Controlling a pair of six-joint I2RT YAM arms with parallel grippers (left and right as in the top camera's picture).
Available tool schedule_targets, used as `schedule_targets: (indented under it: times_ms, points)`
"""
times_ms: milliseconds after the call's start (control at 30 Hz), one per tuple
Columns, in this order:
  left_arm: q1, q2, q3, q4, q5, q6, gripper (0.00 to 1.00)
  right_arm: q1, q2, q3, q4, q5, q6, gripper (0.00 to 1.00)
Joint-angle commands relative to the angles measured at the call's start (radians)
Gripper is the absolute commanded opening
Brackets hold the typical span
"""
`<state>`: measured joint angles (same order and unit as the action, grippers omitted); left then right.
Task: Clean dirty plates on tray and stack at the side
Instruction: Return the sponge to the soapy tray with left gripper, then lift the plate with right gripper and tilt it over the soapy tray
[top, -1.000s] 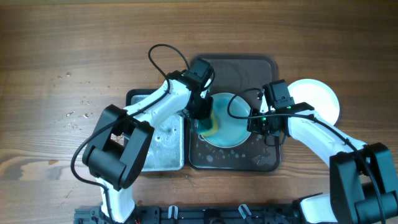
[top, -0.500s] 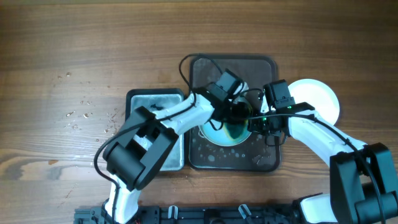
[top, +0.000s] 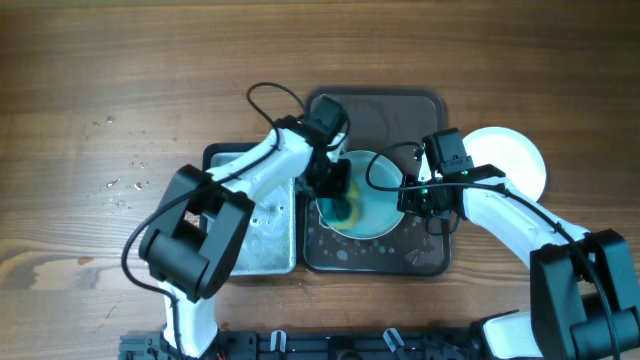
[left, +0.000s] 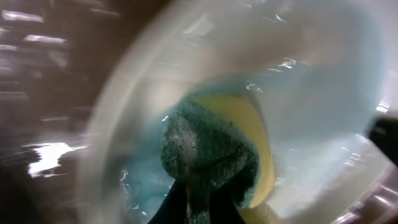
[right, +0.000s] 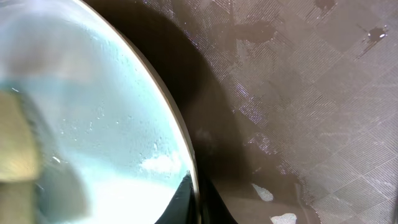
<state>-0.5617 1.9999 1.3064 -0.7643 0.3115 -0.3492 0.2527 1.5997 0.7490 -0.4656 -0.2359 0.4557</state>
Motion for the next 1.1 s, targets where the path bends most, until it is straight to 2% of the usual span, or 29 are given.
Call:
schedule_targets:
  times_ms: [0, 100, 200, 300, 400, 500, 533, 567, 600, 700, 733, 767, 833, 933, 1000, 1033, 1067]
  points:
    - [0.062, -0.053, -0.031, -0.027, -0.211, 0.032, 0.04, -0.004, 0.033, -0.024, -0.018, 0.079, -0.007, 0.04]
    - [0.072, -0.177, -0.031, -0.026, -0.084, 0.032, 0.04, -0.004, 0.033, -0.024, -0.018, 0.079, -0.008, 0.04]
    - [0.071, -0.327, -0.031, -0.044, -0.016, 0.031, 0.04, -0.004, 0.033, -0.024, -0.018, 0.079, -0.008, 0.04]
    - [0.092, -0.478, -0.031, -0.13, -0.065, 0.024, 0.04, -0.004, 0.033, -0.024, -0.022, 0.078, -0.019, 0.04]
    - [0.151, -0.56, -0.031, -0.25, -0.211, -0.027, 0.04, -0.004, 0.033, -0.024, -0.021, 0.079, -0.053, 0.05]
    - [0.233, -0.562, -0.054, -0.324, -0.299, -0.033, 0.04, -0.004, 0.033, -0.024, 0.016, 0.079, -0.098, 0.13]
    - [0.25, -0.558, -0.082, -0.31, -0.303, -0.034, 0.04, -0.004, 0.033, -0.024, 0.027, 0.079, -0.101, 0.13]
    - [0.268, -0.552, -0.13, -0.276, -0.306, -0.033, 0.04, -0.004, 0.033, -0.024, 0.03, 0.069, -0.1, 0.06]
    - [0.284, -0.544, -0.189, -0.226, -0.306, -0.034, 0.04, -0.004, 0.031, -0.019, 0.015, 0.024, -0.098, 0.04]
    - [0.305, -0.521, -0.405, -0.011, -0.301, -0.033, 0.04, -0.004, -0.013, 0.047, -0.139, -0.003, -0.064, 0.04]
    - [0.305, -0.52, -0.437, 0.018, -0.301, -0.038, 0.04, -0.003, -0.031, 0.064, -0.17, 0.006, -0.069, 0.04]
    - [0.305, -0.52, -0.45, 0.024, -0.302, -0.051, 0.06, -0.003, -0.056, 0.087, -0.215, 0.022, -0.082, 0.04]
    - [0.311, -0.526, -0.441, 0.015, -0.301, -0.074, 0.23, -0.003, -0.126, 0.148, -0.319, 0.056, -0.131, 0.04]
    - [0.347, -0.555, -0.397, -0.011, -0.259, -0.078, 0.43, 0.001, -0.203, 0.228, -0.429, 0.094, -0.169, 0.04]
    - [0.385, -0.585, -0.359, -0.044, -0.223, -0.077, 0.5, 0.016, -0.222, 0.267, -0.468, 0.117, -0.17, 0.04]
    - [0.415, -0.611, -0.33, -0.065, -0.194, -0.076, 0.61, 0.04, -0.229, 0.295, -0.484, 0.117, -0.176, 0.04]
    - [0.438, -0.63, -0.309, -0.079, -0.169, -0.067, 0.66, 0.062, -0.229, 0.312, -0.493, 0.117, -0.176, 0.04]
